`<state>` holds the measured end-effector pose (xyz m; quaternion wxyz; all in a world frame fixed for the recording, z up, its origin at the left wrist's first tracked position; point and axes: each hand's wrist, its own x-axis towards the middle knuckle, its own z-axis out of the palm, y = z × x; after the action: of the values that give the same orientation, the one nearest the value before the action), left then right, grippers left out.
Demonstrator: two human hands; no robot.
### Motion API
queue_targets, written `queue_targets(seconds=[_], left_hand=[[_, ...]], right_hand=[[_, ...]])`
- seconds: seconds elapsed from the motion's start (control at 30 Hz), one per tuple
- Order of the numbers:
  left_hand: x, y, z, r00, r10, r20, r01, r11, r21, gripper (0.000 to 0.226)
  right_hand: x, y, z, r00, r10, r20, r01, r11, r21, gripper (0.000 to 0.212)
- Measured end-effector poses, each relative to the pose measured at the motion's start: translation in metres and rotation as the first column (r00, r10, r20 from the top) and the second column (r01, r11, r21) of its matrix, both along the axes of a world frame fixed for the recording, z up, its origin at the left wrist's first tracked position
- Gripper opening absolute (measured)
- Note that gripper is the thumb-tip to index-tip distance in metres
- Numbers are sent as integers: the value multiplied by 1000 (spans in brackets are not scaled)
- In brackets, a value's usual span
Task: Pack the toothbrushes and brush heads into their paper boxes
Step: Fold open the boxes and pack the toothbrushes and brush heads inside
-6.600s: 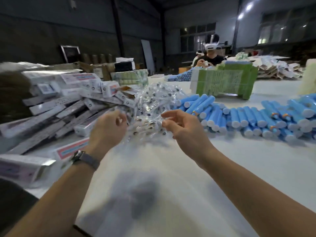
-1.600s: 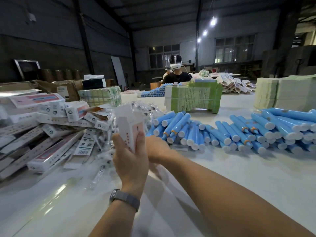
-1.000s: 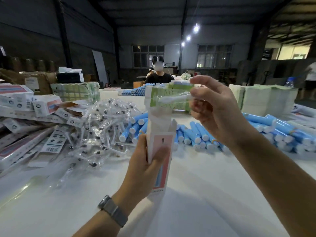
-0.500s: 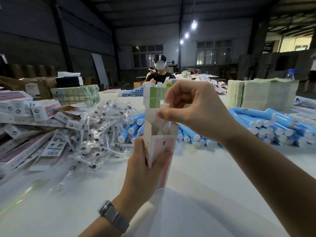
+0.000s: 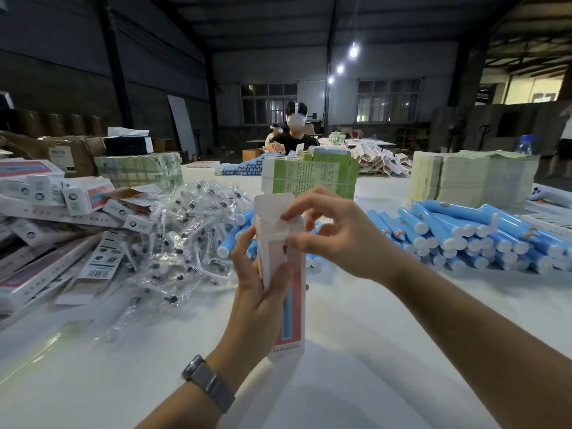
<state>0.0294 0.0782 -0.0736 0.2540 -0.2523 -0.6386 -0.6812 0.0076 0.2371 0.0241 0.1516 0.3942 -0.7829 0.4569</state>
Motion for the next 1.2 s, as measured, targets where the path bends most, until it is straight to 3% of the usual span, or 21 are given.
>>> queue_targets(seconds=[0.2,0.4,0.53,0.67,0.8,1.0,1.2], left_hand=[[1,-3,3,1000,-13,-15,13,1000,-24,58],[5,-4,7,999,-47,-6,47,998,-51,41],[9,-5,10,995,-95,12,95,995,-10,40],[10,-5,11,990,-140,26,139,990,25,38],[11,-4,11,990,-137,34,136,990,29,38],[12,-2,11,991,-125,55,124,992,23,43],[14,2,11,993,-117,30,116,993,33,56]], right_hand=[[-10,-6,-17,981,143,128,-133,987,-86,17],[-8,1,-14,971,196,139,-181,977,-111,15],[-8,-2,-15,978,201,55,-192,971,-141,12],[-8,-3,-13,984,180,7,-175,961,-213,31],[-6,-3,-10,972,229,62,-202,938,-283,51],[-9,0,-8,944,313,106,-259,900,-352,53],[-8,4,-5,929,343,136,-281,897,-342,38]])
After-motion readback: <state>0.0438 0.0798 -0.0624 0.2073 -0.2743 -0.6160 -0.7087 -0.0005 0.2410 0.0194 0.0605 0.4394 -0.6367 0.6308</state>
